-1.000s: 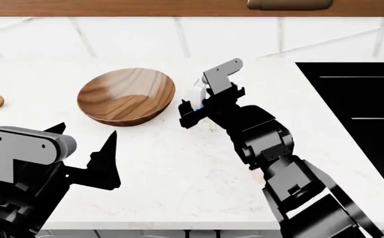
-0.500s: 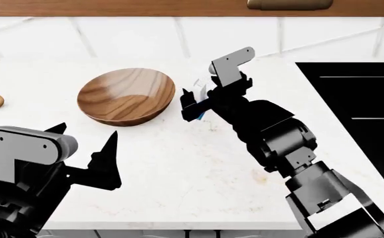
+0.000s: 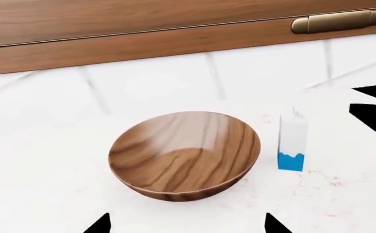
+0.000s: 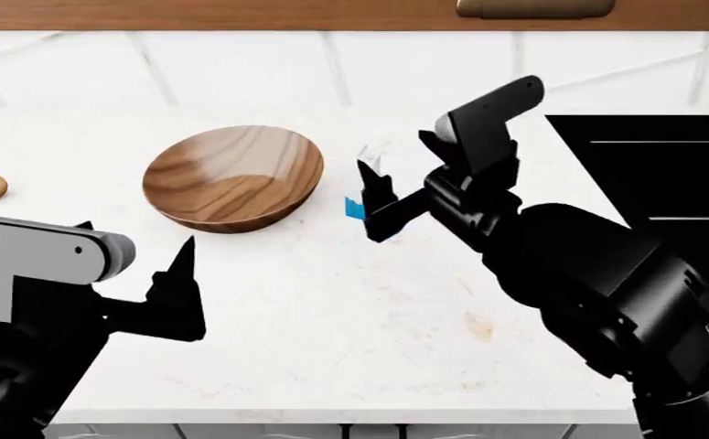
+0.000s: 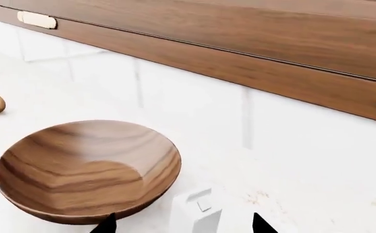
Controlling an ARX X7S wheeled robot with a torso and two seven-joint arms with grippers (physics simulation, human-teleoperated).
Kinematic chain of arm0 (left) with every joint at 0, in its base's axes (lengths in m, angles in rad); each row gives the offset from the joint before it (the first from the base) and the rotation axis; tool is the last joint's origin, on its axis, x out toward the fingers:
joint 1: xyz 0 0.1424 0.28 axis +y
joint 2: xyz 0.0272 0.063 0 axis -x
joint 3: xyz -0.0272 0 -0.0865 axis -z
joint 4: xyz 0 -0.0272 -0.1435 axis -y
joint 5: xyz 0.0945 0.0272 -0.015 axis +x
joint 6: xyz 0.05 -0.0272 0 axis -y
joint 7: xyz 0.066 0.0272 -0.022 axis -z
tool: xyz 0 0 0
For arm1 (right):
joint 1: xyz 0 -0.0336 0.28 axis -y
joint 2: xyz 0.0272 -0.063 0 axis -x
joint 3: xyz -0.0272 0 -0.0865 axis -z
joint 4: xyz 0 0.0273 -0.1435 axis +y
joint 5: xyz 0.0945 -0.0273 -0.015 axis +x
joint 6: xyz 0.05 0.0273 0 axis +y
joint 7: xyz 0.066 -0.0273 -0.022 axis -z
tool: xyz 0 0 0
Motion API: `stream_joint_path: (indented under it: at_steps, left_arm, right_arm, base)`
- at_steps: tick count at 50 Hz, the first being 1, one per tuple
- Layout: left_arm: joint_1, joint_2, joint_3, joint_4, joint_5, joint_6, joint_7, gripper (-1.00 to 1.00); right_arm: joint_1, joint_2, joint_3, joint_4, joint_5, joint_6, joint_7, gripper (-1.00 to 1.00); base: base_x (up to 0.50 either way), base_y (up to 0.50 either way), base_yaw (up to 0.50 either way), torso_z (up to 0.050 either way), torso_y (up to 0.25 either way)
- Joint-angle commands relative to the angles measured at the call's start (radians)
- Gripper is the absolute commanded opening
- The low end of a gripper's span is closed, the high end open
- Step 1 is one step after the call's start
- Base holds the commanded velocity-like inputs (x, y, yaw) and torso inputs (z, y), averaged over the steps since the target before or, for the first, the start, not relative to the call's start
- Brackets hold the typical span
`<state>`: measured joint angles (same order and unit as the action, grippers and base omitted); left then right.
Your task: Place the eggs and milk next to the bowl.
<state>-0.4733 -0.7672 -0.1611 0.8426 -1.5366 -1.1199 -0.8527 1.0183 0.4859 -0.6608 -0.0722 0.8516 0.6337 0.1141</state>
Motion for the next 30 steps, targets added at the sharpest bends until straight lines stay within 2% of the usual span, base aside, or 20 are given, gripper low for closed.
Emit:
stream_joint_path:
  at_steps: [1, 9, 18, 30]
  left_arm:
    - [-0.017, -0.074, -0.017, -0.008, -0.156, 0.001, -0.154, 1.0]
    - [0.052, -0.101, -0.09, 0.004, -0.184, 0.03, -0.182, 1.0]
    - [0.132, -0.096, -0.172, -0.012, -0.17, 0.056, -0.172, 1.0]
    - [0.152, -0.112, -0.196, -0.049, -0.153, 0.059, -0.18, 1.0]
  right_arm:
    - [-0.063, 0.099, 0.028, -0.214, 0.069, 0.051, 0.06, 1.0]
    - [-0.078, 0.107, 0.035, -0.226, 0.078, 0.048, 0.07, 1.0]
    - [-0.08, 0.104, 0.029, -0.225, 0.075, 0.041, 0.06, 1.0]
    - [-0.088, 0.101, 0.028, -0.203, 0.065, 0.02, 0.047, 1.0]
  base:
    - [0.0, 0.0, 0.0, 0.0, 0.0]
    - [0.0, 0.0, 0.0, 0.0, 0.0]
    - [0.0, 0.0, 0.0, 0.0, 0.0]
    - [0.0, 0.0, 0.0, 0.0, 0.0]
